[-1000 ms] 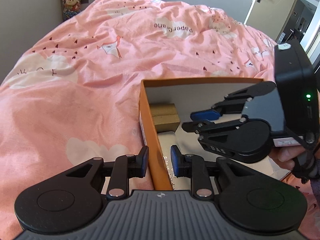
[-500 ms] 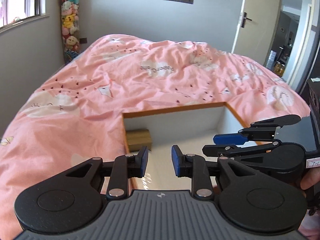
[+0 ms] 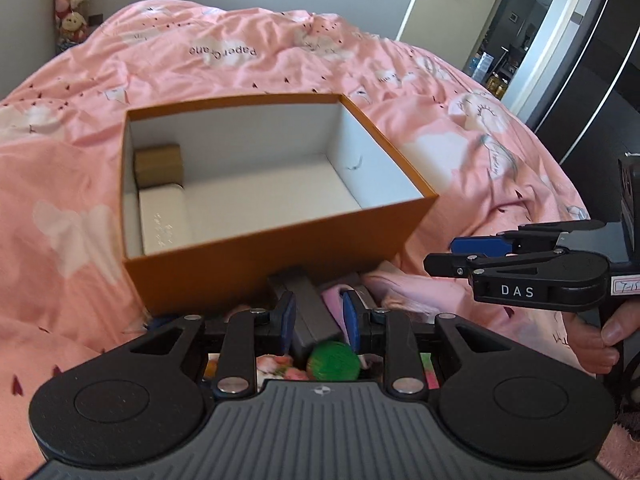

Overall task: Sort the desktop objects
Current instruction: 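Grasp the grey case with the left gripper while the right grasps the pink card holder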

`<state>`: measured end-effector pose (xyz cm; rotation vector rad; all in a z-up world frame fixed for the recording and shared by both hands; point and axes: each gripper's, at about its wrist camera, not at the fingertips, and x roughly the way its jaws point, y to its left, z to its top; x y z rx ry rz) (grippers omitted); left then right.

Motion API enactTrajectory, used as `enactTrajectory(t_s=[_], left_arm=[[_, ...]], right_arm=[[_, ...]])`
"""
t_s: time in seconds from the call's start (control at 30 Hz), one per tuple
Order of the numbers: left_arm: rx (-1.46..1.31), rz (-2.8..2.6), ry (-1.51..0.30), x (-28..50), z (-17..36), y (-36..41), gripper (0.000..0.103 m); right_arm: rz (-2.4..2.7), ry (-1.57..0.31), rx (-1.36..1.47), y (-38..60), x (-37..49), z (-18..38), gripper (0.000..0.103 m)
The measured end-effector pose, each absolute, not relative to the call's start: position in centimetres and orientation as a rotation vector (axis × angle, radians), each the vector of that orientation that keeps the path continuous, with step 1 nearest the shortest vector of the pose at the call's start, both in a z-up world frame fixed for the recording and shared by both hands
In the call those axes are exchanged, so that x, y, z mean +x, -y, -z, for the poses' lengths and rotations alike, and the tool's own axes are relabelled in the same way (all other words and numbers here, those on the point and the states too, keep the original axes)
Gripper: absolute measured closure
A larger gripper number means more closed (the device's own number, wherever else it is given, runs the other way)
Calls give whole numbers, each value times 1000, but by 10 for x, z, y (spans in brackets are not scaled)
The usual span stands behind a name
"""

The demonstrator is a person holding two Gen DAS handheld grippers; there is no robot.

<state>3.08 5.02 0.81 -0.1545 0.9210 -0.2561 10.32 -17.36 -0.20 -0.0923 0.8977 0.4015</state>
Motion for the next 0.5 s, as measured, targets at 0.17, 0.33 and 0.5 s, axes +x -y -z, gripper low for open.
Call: enactTrajectory(t_s=[0.17, 0.33, 0.5], left_arm=[[-97, 189, -1003, 32, 9, -39, 72], [-125, 112, -1047, 32, 16, -51, 72], [-148, 83, -1043, 34, 16, -58, 72]], right_arm=[[-478, -906, -23, 166, 88, 7, 62], [-550, -930, -25, 141, 88, 13, 62], [-565, -962, -60, 116, 103, 27, 56]])
